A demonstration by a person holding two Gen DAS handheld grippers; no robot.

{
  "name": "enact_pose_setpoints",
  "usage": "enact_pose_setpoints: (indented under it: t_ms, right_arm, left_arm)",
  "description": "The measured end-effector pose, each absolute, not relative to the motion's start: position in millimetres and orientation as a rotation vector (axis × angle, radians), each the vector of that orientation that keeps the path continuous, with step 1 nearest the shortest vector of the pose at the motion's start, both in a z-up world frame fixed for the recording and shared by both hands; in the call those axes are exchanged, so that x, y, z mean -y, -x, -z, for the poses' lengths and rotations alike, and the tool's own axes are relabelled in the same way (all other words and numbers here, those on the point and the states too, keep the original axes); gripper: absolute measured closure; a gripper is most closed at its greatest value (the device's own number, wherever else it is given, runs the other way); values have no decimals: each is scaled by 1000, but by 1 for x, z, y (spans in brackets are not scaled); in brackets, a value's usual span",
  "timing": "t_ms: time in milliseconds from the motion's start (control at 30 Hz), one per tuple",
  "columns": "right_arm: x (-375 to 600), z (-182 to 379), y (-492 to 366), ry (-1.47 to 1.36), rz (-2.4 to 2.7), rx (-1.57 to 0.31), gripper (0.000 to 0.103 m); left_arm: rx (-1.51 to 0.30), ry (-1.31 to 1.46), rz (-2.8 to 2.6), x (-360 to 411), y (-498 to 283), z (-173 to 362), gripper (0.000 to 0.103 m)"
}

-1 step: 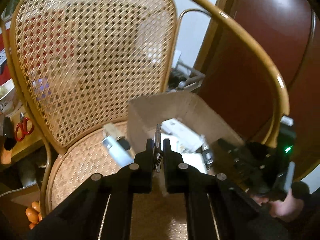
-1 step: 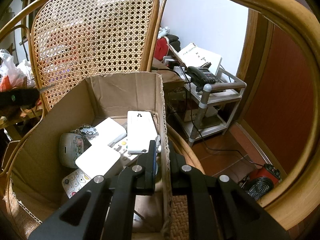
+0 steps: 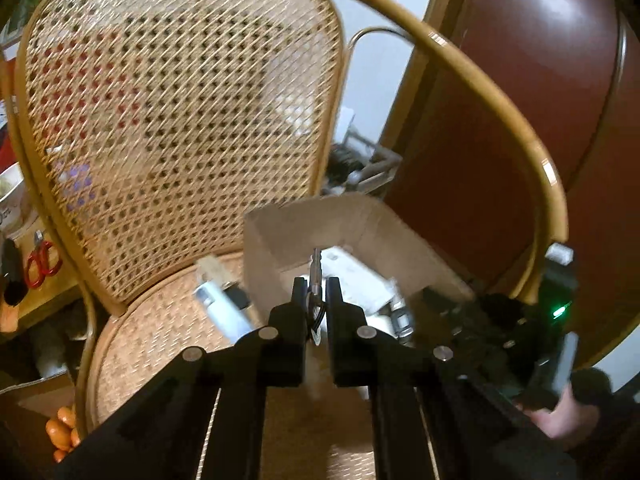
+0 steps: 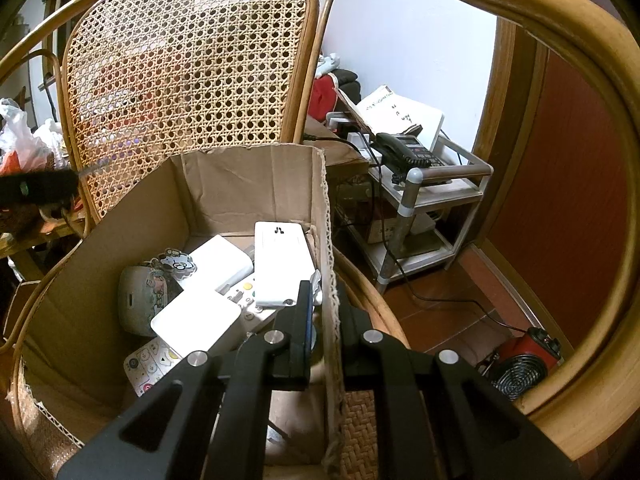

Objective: Organize rigid objects
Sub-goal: 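Carry the key with the left tool into the box and release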

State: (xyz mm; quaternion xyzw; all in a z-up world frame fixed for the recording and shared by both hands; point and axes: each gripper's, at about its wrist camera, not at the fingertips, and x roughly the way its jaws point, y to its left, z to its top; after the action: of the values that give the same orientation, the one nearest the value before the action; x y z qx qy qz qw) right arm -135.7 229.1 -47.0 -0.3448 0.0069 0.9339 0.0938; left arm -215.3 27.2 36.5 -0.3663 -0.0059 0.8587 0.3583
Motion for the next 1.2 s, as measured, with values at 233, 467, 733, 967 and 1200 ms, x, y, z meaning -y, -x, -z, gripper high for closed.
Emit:
enact_pose_setpoints:
  t_ms: [233, 467, 733, 967, 1200]
  right_arm:
    - [-229, 47, 136, 1024, -2771, -21, 91]
    - [-229, 46, 136, 1025, -2772, -19, 91]
    - [-229, 46, 136, 1024, -2772, -20, 91]
    - [-229, 46, 136, 1025, -2771, -19, 91]
    - [-229, 47, 137, 1025, -2771, -18, 91]
  left_arm:
    - [29, 897, -2108, -63, 203, -53, 96]
    - [-6, 933, -2052, -93, 197, -39, 96]
    - [-58, 990, -2002, -113, 188, -15, 95]
    - [-10, 1041, -2016, -112, 193, -5, 83]
    - [63, 990, -2100, -95, 200, -16, 35]
